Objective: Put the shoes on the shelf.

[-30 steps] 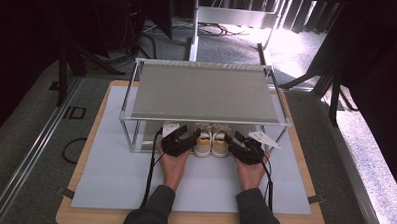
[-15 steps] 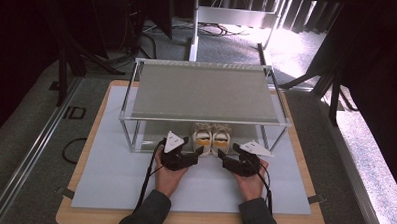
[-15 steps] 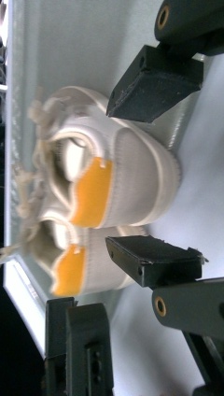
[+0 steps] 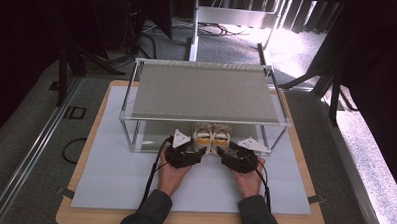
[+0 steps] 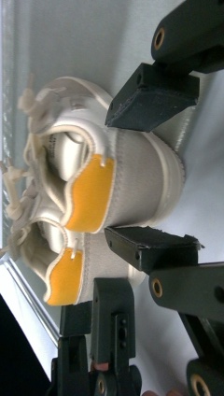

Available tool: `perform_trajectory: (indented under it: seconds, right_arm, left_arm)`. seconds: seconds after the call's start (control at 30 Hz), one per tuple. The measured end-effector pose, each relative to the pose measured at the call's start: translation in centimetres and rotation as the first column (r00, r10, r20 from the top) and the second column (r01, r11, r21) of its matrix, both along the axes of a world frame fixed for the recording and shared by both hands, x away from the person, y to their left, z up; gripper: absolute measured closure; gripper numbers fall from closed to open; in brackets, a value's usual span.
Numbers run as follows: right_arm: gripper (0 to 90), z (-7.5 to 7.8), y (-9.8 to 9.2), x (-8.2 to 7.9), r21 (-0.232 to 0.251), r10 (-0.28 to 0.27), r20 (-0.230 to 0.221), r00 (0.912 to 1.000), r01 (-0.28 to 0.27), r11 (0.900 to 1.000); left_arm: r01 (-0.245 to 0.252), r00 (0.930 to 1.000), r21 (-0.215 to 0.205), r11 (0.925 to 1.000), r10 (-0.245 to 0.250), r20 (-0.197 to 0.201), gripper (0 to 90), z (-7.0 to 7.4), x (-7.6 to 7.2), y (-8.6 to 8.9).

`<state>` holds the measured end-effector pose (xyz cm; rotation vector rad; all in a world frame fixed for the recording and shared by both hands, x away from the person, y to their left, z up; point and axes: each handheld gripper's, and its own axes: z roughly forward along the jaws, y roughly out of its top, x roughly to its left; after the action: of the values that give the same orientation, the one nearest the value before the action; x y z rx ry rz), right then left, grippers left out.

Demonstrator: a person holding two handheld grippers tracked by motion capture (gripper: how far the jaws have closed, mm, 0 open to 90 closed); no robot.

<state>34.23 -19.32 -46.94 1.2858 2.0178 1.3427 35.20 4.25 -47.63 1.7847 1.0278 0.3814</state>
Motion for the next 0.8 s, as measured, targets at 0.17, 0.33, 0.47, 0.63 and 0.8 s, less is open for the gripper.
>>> perform_trajectory:
  seconds: [0.17,0.33,0.47,0.63,0.8]
  right_arm:
    - [40.9,0.2,0.2,0.8,-0.005,-0.016,0.000,0.9999,0.016,1.000]
    - [41.3,0.0,0.3,1.4,-0.020,-0.027,0.003,0.9996,0.027,0.999]
    - [41.3,-0.2,0.4,1.8,-0.038,-0.032,0.012,0.9994,0.033,0.999]
    - [41.6,-0.2,0.4,1.9,-0.048,-0.030,0.013,0.9995,0.031,0.998]
    - [43.4,-0.1,0.2,1.7,-0.045,-0.027,0.009,0.9996,0.027,0.999]
  left_arm:
    - [-0.013,0.9999,-0.010,0.9999,0.013,-0.009,36.5,0.1,0.9,-0.2]
    - [-0.021,0.9997,0.006,0.9998,0.021,-0.012,36.4,-0.2,1.7,-0.5]
    - [-0.031,0.9993,0.009,0.9995,0.032,-0.021,36.2,-0.3,2.1,-0.7]
    - [-0.025,0.9981,0.000,0.9997,0.025,-0.057,34.7,-0.6,2.3,-0.6]
    - [-0.040,0.9980,-0.009,0.9992,0.040,-0.050,34.7,-0.4,2.0,-0.4]
